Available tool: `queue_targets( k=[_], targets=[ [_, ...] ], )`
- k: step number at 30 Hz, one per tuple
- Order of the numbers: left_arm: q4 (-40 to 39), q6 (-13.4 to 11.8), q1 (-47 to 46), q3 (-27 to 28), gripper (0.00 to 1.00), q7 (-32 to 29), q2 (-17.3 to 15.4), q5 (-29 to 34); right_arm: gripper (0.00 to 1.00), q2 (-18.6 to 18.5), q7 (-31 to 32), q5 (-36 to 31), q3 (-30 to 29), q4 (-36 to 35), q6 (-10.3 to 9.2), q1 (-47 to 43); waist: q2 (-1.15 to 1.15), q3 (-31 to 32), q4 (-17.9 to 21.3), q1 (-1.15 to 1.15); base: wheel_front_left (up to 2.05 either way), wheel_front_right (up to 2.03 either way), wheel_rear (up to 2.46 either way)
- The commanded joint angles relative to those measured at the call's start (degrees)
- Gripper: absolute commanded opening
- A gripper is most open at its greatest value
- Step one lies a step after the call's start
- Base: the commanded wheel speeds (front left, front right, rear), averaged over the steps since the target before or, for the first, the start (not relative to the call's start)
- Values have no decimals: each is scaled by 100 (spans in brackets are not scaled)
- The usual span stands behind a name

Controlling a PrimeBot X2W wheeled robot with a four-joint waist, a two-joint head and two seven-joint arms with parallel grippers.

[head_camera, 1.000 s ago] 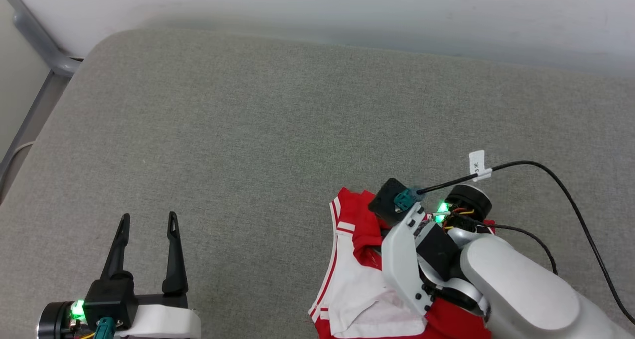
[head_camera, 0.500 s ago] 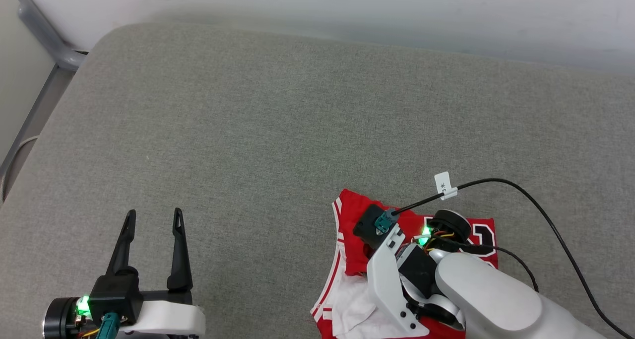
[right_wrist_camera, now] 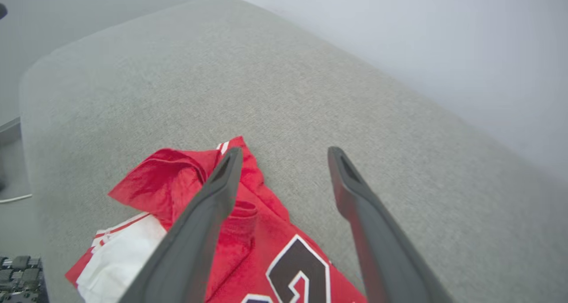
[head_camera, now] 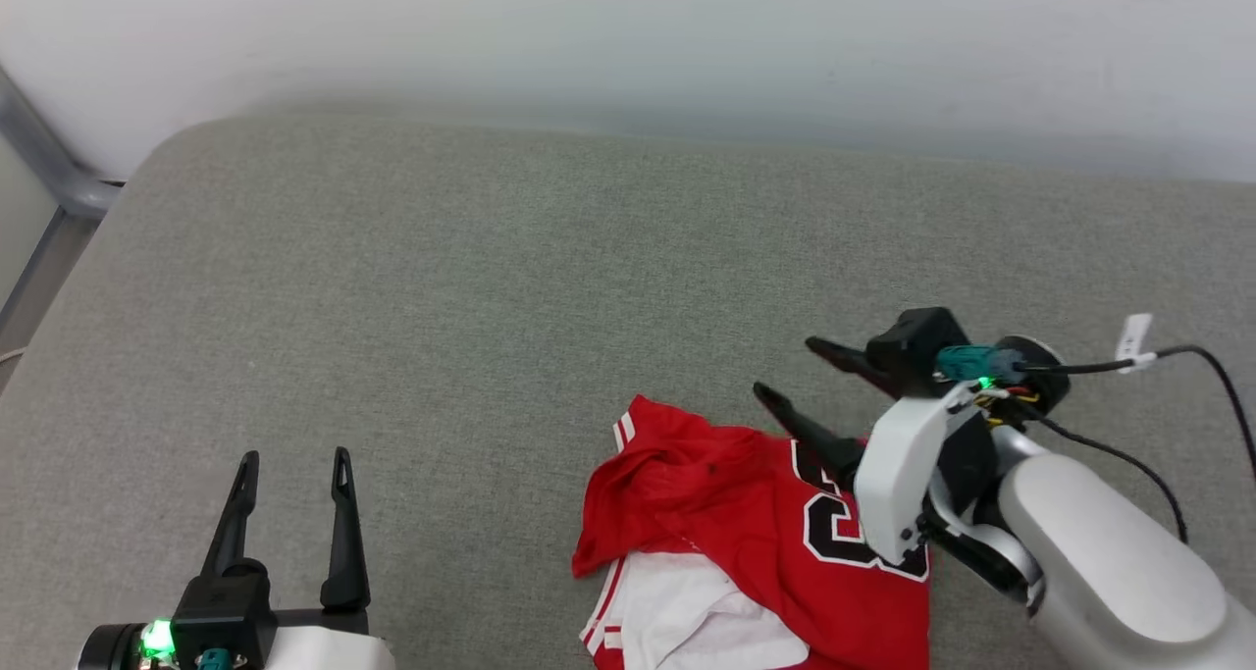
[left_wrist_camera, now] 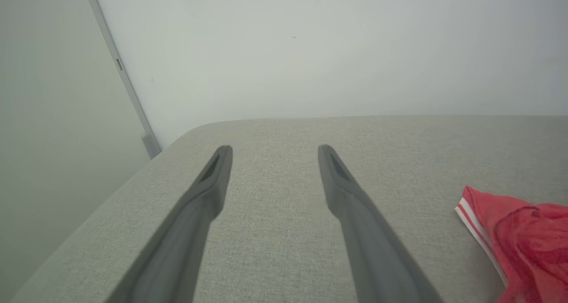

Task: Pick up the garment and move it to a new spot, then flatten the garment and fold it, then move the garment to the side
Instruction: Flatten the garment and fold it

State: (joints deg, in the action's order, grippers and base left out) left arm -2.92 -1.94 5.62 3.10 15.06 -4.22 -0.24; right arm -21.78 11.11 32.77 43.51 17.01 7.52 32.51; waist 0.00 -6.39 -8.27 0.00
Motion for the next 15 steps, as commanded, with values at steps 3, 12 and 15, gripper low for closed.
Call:
queue_targets(
  k=[3,12,15],
  targets=[
    [-30,-10,103,-8,100,15,-14,21,100,31,-380,-401,-778,-207,-7,-406,0,115,162,0,0,0,0],
    [-6,-52,152,-54,100,15,-44,44,100,683,-1386,-1715,-3008,-799,-7,-1536,0,226,403,0,0,0,0],
    [8,-64,195,-79,100,15,-58,49,100,993,-1667,-2082,-3486,-1047,-6,-1933,0,284,463,0,0,0,0]
  ],
)
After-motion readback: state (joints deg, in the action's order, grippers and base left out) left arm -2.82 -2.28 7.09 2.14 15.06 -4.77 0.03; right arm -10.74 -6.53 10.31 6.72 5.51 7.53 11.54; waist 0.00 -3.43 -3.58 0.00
